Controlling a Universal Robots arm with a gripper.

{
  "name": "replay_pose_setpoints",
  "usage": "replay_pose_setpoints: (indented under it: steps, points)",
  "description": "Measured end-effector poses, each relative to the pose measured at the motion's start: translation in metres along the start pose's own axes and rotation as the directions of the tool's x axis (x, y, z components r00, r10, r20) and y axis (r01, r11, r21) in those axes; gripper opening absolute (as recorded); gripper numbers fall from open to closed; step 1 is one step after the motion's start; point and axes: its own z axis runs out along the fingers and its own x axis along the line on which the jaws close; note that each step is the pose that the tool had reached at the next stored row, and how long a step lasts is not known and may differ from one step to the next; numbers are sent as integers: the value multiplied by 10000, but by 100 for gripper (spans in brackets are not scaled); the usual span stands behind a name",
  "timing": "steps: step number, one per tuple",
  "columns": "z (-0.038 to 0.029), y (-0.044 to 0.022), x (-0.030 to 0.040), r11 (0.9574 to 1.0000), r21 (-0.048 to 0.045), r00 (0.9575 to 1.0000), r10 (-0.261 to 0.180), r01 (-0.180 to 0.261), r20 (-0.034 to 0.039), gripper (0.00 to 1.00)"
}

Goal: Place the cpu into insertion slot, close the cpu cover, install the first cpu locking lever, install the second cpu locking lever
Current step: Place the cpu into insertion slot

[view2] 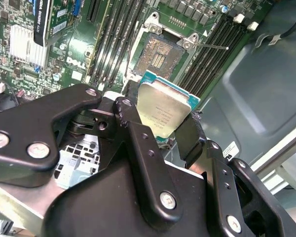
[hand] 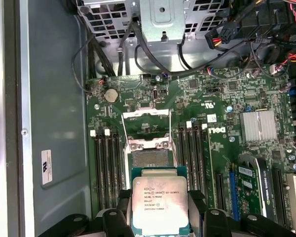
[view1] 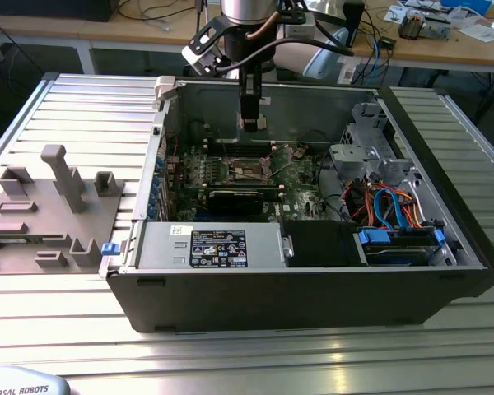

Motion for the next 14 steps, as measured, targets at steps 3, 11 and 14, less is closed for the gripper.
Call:
replay_pose_setpoints:
  steps: [3,11,14]
  points:
    - [0,0,0,9999,-3,9999,111,-111,9,54]
    - [1,0,0,9992,-9,9992,405,-405,36,54]
    - [2,0,0,9987,-11,9987,504,-504,44,54]
